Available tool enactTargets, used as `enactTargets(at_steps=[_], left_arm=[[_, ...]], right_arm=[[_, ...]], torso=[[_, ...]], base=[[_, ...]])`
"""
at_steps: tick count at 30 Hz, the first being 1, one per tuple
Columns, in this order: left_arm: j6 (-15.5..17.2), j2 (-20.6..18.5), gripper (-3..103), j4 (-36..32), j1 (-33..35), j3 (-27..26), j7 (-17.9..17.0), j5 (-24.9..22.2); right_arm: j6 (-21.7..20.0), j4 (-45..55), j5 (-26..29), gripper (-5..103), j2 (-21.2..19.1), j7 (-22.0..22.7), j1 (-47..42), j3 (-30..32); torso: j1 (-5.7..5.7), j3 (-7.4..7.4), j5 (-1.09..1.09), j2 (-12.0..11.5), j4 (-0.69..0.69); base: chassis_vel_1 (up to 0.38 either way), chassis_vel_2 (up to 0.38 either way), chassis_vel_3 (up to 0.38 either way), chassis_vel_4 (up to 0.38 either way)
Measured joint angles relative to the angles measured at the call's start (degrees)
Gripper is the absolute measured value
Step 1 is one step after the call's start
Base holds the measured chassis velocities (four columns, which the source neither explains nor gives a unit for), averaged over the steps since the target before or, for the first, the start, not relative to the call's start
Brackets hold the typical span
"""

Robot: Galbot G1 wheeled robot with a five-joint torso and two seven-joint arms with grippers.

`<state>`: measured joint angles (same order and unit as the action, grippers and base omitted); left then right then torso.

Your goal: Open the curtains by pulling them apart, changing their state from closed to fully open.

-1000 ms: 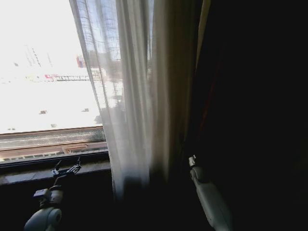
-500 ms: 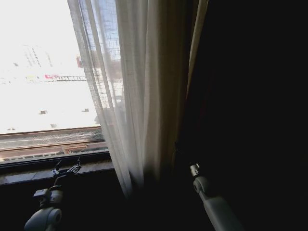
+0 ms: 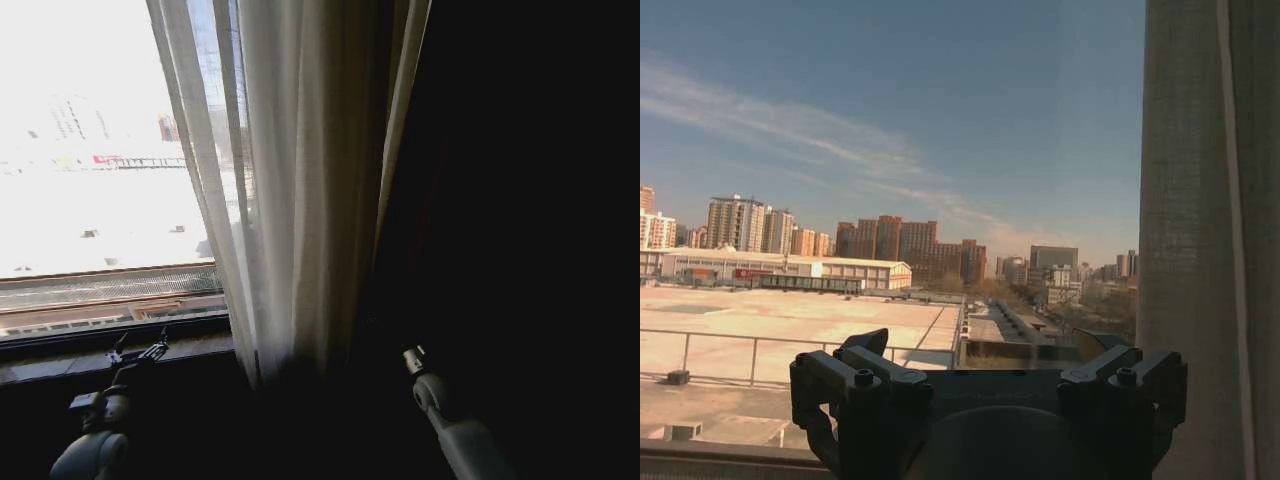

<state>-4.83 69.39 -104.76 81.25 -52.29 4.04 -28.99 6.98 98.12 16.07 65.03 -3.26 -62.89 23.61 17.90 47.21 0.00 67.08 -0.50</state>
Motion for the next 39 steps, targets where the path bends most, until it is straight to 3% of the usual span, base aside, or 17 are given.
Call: enactTargets(at_steps=[21,39], left_arm=[[0.0,0.0,100,0.0,0.0,0.0,0.0,0.0],[0.0,0.0,100,0.0,0.0,0.0,0.01,0.0]], right_arm=[[1.21,0.24,-0.77,100,0.9,-2.6,-0.77,-0.42],[1.38,1.83,-0.93,100,1.01,-3.36,-1.86,-0.55]], torso=[[0.0,0.0,0.0,-0.01,0.0],[0.0,0.01,-0.01,-0.01,0.0]], base=[[0.033,0.033,-0.029,-0.031],[0.277,0.287,-0.28,-0.287]])
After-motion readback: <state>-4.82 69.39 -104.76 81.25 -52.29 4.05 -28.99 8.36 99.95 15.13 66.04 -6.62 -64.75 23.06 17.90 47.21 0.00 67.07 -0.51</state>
